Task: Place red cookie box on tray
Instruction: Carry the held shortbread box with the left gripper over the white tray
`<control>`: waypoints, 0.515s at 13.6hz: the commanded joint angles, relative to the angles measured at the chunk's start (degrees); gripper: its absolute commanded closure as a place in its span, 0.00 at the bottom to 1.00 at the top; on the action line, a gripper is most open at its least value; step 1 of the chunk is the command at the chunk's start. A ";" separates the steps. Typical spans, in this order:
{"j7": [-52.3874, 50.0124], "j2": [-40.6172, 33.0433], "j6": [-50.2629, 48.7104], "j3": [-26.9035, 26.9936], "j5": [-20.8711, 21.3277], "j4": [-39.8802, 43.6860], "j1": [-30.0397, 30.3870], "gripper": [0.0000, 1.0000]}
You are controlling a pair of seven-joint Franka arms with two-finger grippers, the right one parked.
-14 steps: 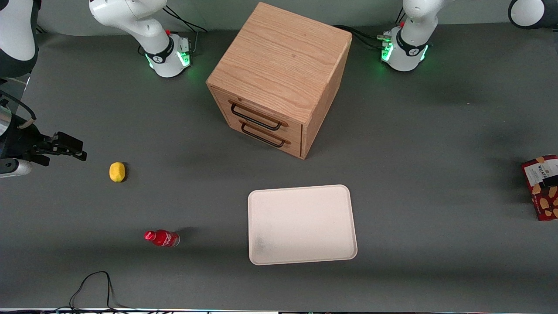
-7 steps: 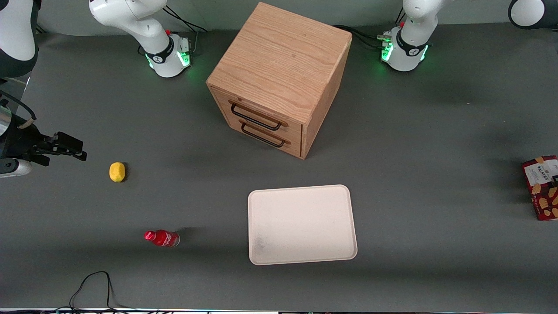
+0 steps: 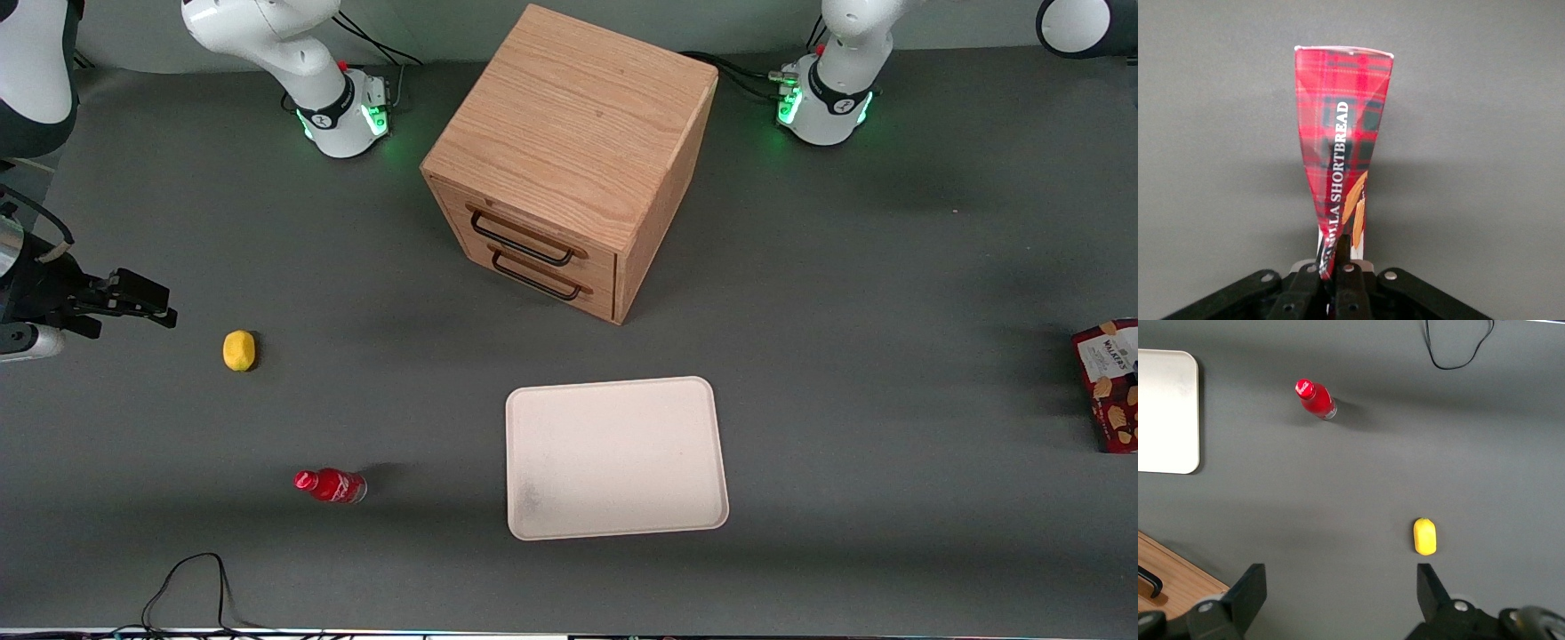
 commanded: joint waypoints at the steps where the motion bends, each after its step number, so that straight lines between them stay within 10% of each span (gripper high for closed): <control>1: 0.02 -4.06 -10.93 0.68 3.59 4.76 -2.46 1.00; 7: -3.49 -8.19 -38.61 0.86 6.77 21.80 -6.06 1.00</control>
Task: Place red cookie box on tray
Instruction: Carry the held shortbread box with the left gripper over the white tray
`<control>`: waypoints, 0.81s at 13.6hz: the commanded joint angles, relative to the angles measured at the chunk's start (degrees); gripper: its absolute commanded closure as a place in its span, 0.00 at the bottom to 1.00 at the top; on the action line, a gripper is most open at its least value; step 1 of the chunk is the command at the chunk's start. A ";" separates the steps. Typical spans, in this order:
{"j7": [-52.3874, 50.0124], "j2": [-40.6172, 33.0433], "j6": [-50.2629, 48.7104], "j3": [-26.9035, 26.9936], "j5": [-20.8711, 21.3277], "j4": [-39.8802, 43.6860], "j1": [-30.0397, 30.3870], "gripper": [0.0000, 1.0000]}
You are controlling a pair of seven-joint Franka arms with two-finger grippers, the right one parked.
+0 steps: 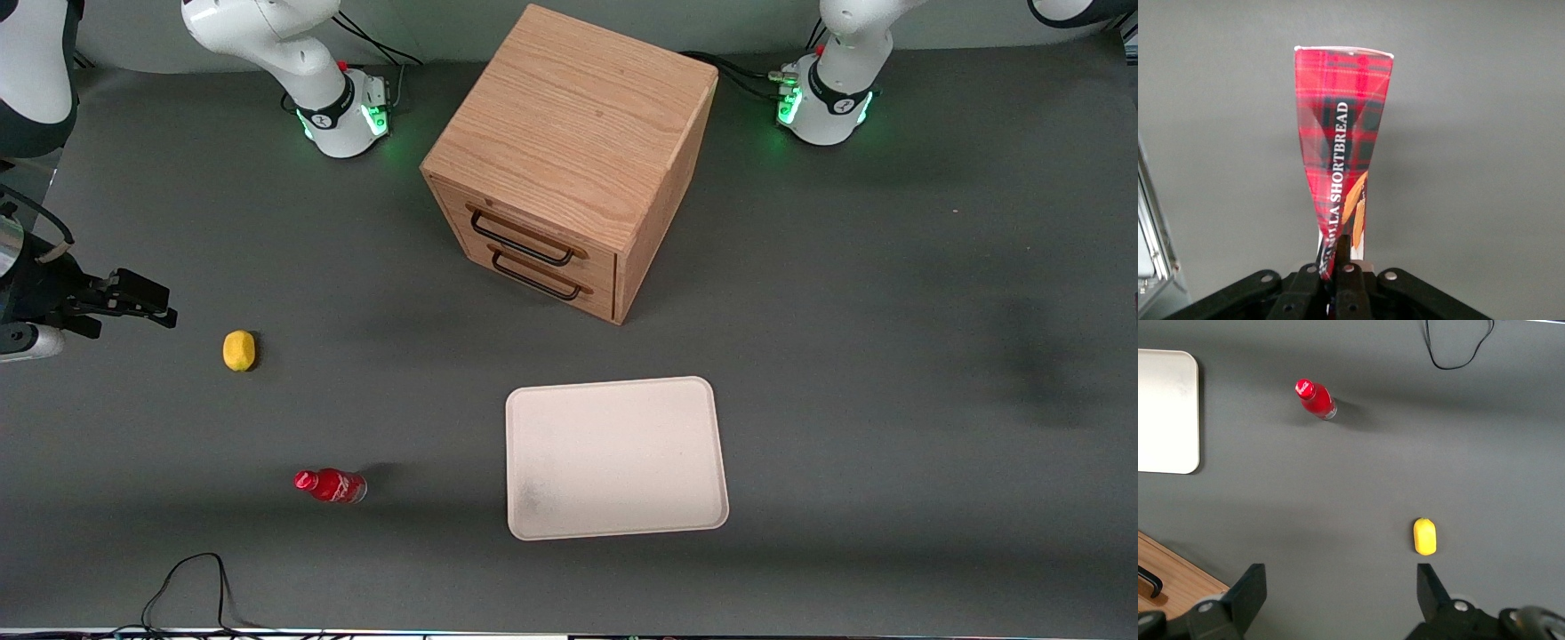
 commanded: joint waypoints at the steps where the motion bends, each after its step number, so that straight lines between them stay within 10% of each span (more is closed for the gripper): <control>1: -3.36 -0.23 -10.81 0.79 1.68 9.20 -3.07 1.00; 11: -30.76 -3.48 -20.87 0.26 -2.33 10.20 -21.52 1.00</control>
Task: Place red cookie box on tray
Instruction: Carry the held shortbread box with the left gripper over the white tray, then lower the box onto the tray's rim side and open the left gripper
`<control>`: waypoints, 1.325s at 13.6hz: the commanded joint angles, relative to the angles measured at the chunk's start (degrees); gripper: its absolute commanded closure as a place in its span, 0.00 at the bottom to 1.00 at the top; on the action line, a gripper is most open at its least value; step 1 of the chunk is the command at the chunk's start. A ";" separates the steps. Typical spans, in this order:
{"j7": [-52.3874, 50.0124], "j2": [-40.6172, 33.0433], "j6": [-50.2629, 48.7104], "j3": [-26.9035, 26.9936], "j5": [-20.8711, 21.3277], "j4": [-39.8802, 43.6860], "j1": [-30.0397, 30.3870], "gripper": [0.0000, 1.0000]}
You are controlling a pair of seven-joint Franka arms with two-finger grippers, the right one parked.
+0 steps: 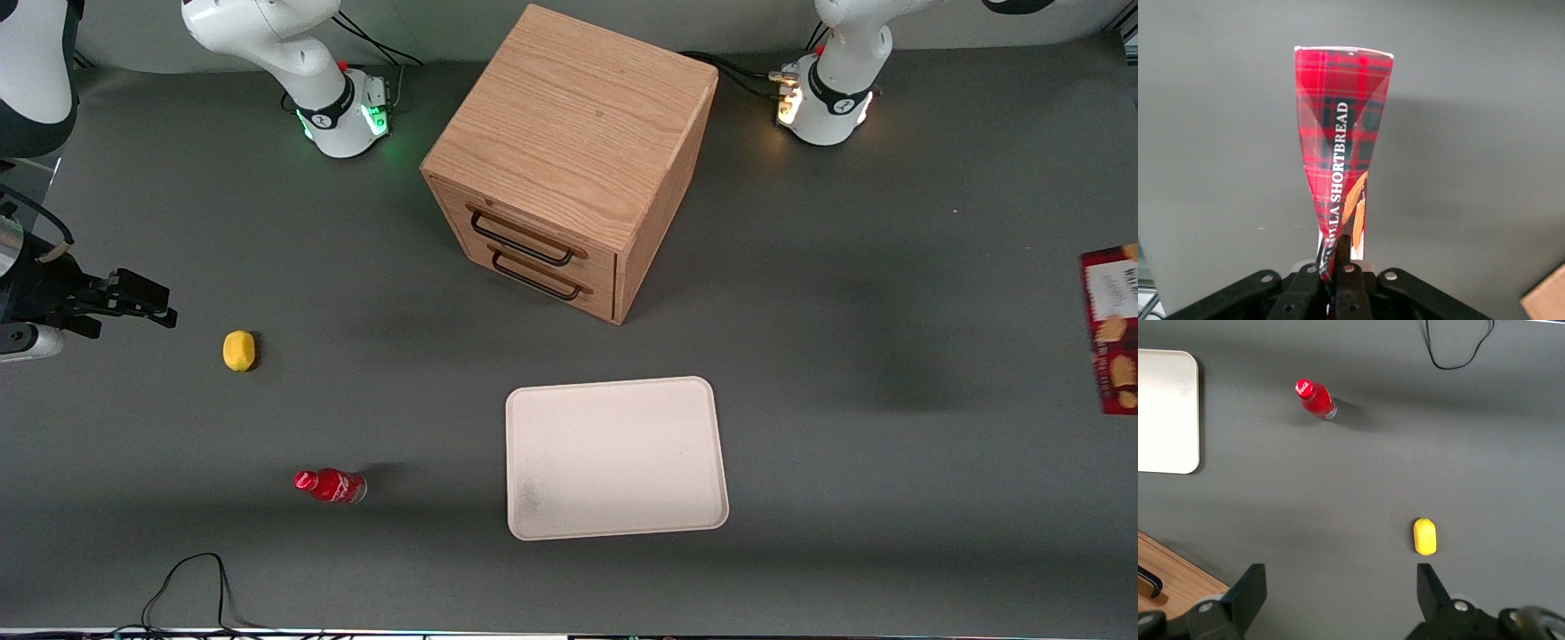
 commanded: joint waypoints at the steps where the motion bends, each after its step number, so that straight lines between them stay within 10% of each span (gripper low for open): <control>1: -8.94 -1.18 -1.80 1.11 -3.48 0.34 -5.90 1.00; 8: -29.34 3.65 11.80 -1.34 -4.02 0.43 -23.56 1.00; 18: -37.81 21.84 33.43 -4.33 -4.02 6.06 -30.61 1.00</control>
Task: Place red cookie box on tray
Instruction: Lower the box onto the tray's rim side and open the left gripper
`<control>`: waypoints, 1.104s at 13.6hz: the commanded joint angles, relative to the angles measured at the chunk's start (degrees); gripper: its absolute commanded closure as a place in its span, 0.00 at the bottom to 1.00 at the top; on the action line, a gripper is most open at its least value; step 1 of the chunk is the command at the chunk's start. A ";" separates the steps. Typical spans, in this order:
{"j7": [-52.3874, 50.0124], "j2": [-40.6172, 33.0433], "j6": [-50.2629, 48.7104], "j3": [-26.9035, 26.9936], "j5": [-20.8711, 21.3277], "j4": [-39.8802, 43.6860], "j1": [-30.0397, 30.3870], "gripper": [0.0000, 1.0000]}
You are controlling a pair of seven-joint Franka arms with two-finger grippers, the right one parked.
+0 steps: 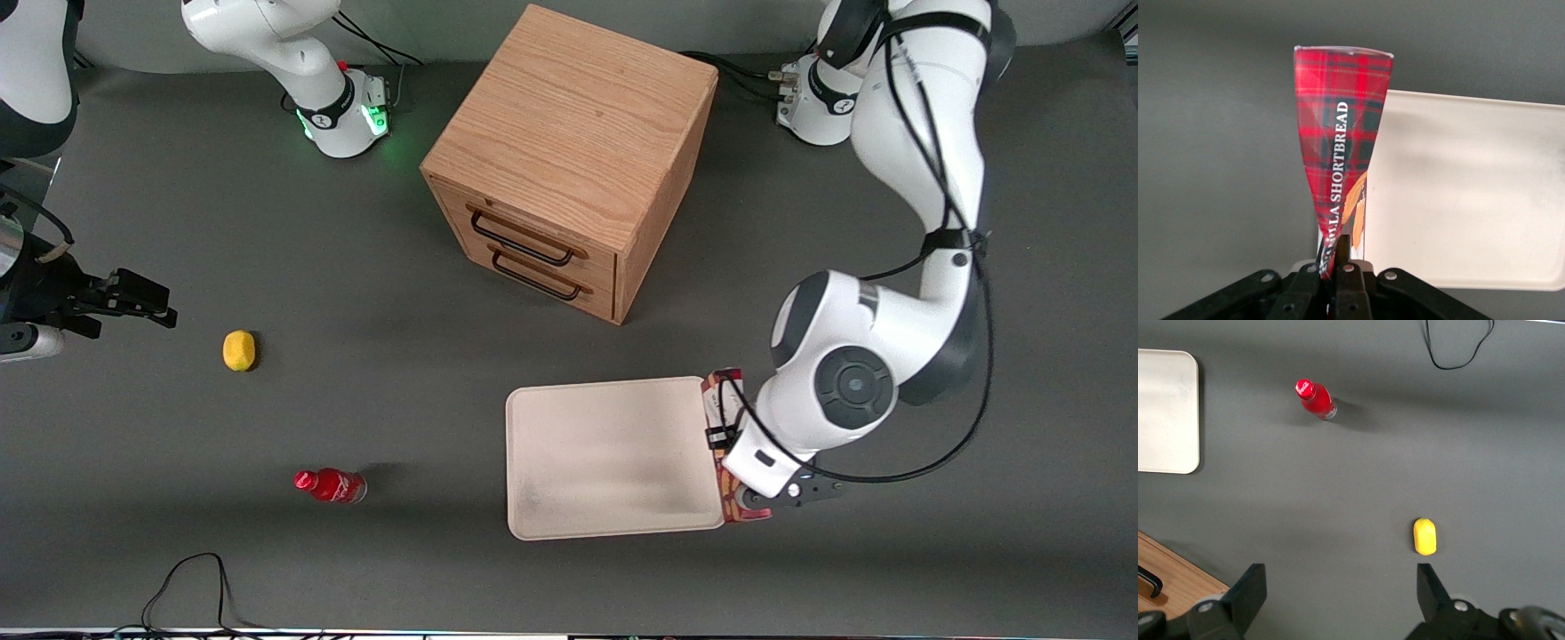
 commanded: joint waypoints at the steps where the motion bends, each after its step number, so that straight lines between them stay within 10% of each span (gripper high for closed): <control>1: -0.57 3.95 2.16 0.08 -0.37 3.63 -0.49 1.00; 15: 4.44 8.01 7.96 -0.89 0.42 -0.85 -1.10 1.00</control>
